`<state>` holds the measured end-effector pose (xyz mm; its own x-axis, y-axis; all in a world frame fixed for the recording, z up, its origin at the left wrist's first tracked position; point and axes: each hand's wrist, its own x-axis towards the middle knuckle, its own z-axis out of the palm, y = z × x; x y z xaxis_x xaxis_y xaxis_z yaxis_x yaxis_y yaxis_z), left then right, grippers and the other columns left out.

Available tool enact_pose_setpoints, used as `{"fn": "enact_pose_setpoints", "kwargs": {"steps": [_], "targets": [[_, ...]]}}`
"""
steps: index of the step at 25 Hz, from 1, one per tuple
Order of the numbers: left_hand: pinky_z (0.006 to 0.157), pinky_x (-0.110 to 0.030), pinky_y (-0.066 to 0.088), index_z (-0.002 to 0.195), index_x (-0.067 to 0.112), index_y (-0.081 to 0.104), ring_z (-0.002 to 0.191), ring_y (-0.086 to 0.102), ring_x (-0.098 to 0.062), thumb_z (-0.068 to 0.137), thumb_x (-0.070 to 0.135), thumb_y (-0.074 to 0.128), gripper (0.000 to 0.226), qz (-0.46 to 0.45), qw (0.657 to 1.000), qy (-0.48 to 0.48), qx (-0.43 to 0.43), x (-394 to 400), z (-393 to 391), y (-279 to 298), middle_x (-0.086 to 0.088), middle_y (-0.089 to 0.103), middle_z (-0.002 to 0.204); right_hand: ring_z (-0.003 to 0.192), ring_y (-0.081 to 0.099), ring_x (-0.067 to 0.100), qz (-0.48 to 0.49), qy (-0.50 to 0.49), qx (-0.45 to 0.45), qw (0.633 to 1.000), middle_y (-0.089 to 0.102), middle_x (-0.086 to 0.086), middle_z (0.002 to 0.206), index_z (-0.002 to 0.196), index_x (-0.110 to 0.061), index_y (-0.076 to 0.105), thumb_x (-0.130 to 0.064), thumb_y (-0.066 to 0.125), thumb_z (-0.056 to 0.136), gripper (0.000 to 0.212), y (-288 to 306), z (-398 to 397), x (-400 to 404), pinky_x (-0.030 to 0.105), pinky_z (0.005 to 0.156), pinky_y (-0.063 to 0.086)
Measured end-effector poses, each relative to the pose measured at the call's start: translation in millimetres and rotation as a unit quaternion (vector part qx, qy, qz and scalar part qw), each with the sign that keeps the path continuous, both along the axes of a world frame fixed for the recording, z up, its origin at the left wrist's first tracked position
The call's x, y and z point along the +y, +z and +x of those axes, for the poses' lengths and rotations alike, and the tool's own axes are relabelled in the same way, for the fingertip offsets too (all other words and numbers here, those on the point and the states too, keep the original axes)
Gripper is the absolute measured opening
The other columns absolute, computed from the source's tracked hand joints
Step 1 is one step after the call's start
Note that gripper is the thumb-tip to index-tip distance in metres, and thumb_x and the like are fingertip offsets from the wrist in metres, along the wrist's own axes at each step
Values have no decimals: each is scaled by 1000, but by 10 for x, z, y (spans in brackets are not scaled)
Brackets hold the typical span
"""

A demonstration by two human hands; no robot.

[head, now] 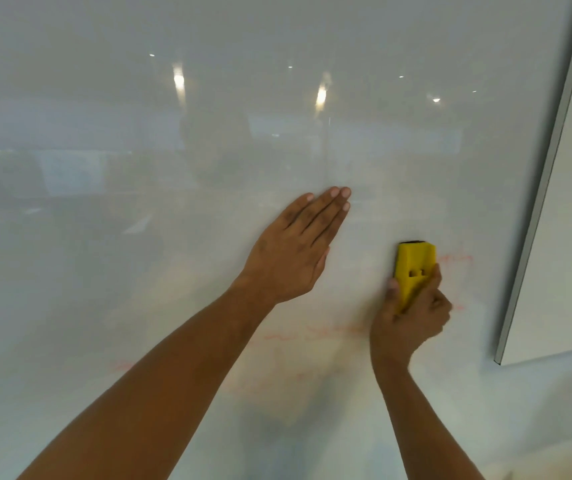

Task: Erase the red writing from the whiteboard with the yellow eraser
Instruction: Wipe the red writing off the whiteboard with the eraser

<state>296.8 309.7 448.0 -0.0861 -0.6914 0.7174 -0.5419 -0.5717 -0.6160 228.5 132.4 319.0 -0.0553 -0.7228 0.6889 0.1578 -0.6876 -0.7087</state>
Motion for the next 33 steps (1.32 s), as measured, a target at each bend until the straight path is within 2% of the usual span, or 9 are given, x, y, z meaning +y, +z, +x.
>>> {"fn": "enact_pose_setpoints", "kwargs": {"steps": [4,7,11,15,19,22,26,30,33], "targets": [[135,-45,14,168,0,17,165,12,-30,110,25,29,64,6,1000,-12,-5,-248,-28,-3,-17,13,177,109,50,38,-284,-54,122,950,55,22,122,148,-10,40,-31,55,95,59,-59,-180,-468,43,91,38],[135,-44,15,168,-1,17,165,12,-30,110,25,31,65,8,1000,-18,-13,-372,-34,11,-18,13,177,108,51,42,-21,-47,40,998,55,26,123,154,-15,33,-38,52,100,62,73,-166,-625,47,93,38],[135,-45,16,167,-2,16,165,12,-31,109,23,30,65,8,1000,-13,-16,-503,-56,-7,-19,13,176,114,48,38,-247,-69,116,960,51,24,129,152,-10,40,-31,60,97,63,-142,-241,-678,47,95,40],[135,-47,14,167,-2,17,165,13,-31,109,22,29,64,-5,1000,-14,-16,-613,-82,-41,-19,14,176,112,48,41,-3,-45,31,998,48,24,127,155,-14,37,-36,58,98,64,-20,-191,-686,51,97,43],[135,-46,14,168,1,17,165,12,-29,110,27,31,65,20,999,-14,-23,-692,-103,-61,-16,12,177,112,48,37,-260,-77,122,955,49,20,128,149,-6,46,-30,62,95,61,-140,-294,-730,46,94,43],[136,-46,11,168,0,16,165,11,-30,110,28,28,65,10,1000,-14,-12,-722,-127,-77,-16,11,177,109,49,41,17,-36,32,999,49,23,124,154,-15,37,-42,55,98,64,-3,-275,-800,53,94,47],[135,-45,6,168,0,13,165,9,-31,111,29,24,65,14,1000,-9,-10,-749,-130,-105,-18,9,177,107,48,36,-260,-48,128,956,50,20,124,150,-6,43,-37,57,96,64,-173,-363,-858,45,89,43],[135,-46,12,168,-1,15,165,10,-31,110,27,28,65,16,999,-21,-18,-768,-104,-105,-18,10,177,106,50,36,-14,-8,46,999,47,18,120,157,-22,32,-47,56,96,71,-5,-369,-1062,55,91,50],[135,-46,17,167,-1,18,165,12,-31,107,22,33,67,18,999,-30,-18,-807,-102,-124,-18,12,177,107,48,36,-197,-38,88,976,49,21,121,155,-11,37,-36,62,96,69,146,-349,-963,45,90,45]]}}
